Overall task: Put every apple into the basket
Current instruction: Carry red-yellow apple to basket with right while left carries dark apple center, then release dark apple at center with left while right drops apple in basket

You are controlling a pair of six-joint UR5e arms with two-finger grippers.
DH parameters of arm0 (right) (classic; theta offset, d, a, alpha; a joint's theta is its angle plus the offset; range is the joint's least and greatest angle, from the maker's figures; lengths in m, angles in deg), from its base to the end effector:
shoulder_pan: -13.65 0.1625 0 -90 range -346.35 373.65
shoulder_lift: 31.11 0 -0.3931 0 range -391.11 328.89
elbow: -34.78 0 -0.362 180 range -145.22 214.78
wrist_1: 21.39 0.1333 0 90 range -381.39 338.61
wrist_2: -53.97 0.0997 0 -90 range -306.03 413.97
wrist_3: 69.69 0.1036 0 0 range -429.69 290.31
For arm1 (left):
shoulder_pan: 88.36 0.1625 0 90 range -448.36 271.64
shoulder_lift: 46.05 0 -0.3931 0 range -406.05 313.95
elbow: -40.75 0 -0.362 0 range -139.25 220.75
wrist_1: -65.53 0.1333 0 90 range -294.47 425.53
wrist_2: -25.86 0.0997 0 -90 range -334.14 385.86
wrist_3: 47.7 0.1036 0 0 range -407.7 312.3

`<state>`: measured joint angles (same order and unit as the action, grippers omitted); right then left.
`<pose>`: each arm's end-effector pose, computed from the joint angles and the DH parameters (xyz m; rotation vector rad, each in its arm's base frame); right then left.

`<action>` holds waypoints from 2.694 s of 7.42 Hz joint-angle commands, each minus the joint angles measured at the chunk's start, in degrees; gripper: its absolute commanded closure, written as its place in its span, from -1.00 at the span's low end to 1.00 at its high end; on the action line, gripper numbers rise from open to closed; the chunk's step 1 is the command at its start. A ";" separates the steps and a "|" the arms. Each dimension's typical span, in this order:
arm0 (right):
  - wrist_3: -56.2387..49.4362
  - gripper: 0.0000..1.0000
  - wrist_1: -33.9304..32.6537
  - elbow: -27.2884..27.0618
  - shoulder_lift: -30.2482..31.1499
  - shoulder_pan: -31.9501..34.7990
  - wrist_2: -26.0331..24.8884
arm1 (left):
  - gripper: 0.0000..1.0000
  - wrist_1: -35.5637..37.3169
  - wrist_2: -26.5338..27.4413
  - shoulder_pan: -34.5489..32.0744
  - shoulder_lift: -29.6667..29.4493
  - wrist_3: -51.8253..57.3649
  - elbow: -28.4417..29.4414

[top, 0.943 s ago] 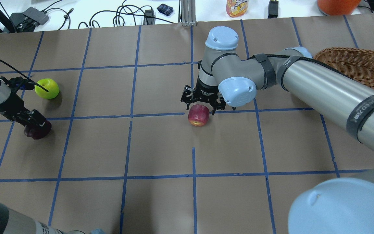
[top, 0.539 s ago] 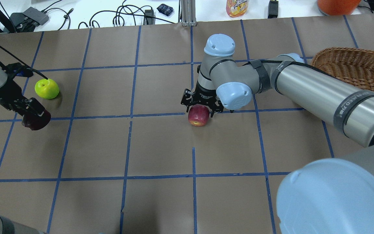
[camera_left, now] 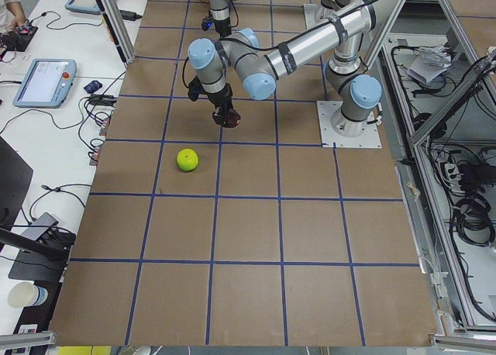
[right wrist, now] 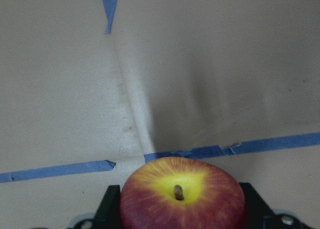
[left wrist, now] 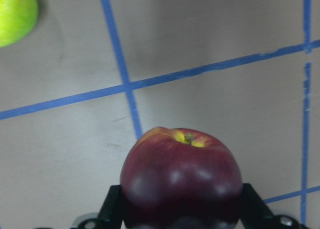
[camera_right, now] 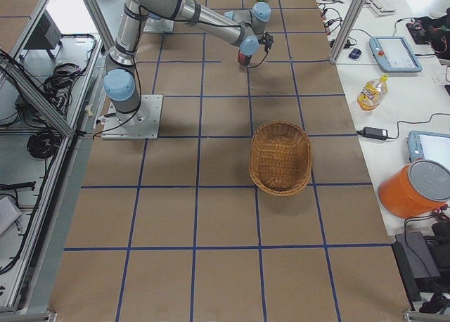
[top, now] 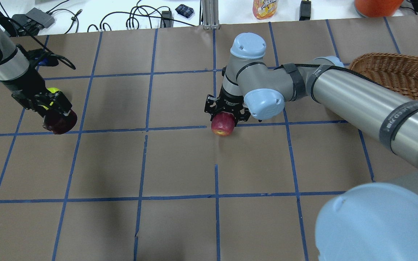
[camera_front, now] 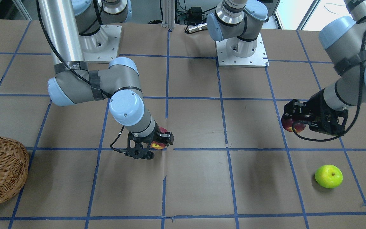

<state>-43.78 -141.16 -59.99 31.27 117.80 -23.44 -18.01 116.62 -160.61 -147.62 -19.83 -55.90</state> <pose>0.2936 -0.5271 0.2113 0.3092 2.9295 0.1746 0.0265 -0.5156 0.3127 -0.2720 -3.0477 -0.2983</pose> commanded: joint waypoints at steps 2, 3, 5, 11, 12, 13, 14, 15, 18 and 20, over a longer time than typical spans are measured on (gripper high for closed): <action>-6.09 1.00 12.85 7.11 5.29 -9.53 -1.85 | 0.57 3.10 -2.68 -19.88 -1.95 -29.52 -0.30; -11.88 1.00 18.46 12.02 5.29 -15.85 -4.73 | 0.57 8.69 -3.40 -25.42 -4.66 -38.59 -0.30; -27.42 1.00 24.12 16.19 5.21 -28.94 -6.33 | 0.57 21.42 -8.03 -34.24 -10.46 -53.03 0.14; -60.16 1.00 5.74 16.90 -5.84 -50.96 -20.06 | -0.99 31.16 -7.54 -39.72 -15.68 -56.61 -0.47; -62.10 1.00 2.99 16.56 -8.04 -52.11 -20.93 | -1.00 30.29 -7.79 -38.33 -14.54 -56.35 -0.21; -61.51 1.00 2.79 16.81 -9.28 -52.21 -20.85 | -1.00 27.50 -7.88 -36.57 -12.79 -54.78 0.66; -60.55 0.90 2.79 16.90 -9.30 -52.21 -20.33 | -1.00 23.99 -7.54 -34.99 -10.08 -52.59 0.76; -58.54 0.79 2.96 16.99 -9.21 -51.69 -19.89 | -1.00 19.78 -7.45 -32.62 -6.83 -50.82 1.19; -60.69 -1.00 0.42 16.99 -10.17 -51.51 -19.79 | -1.00 11.04 -2.26 -11.84 -2.23 -19.78 1.90; -60.10 -1.00 1.11 17.08 -9.13 -50.55 -19.62 | -1.00 12.00 -2.00 -1.97 -6.43 -10.23 4.96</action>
<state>-103.84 -140.15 -42.98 21.58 66.51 -43.13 -6.10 114.41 -169.10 -151.94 -36.12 -52.61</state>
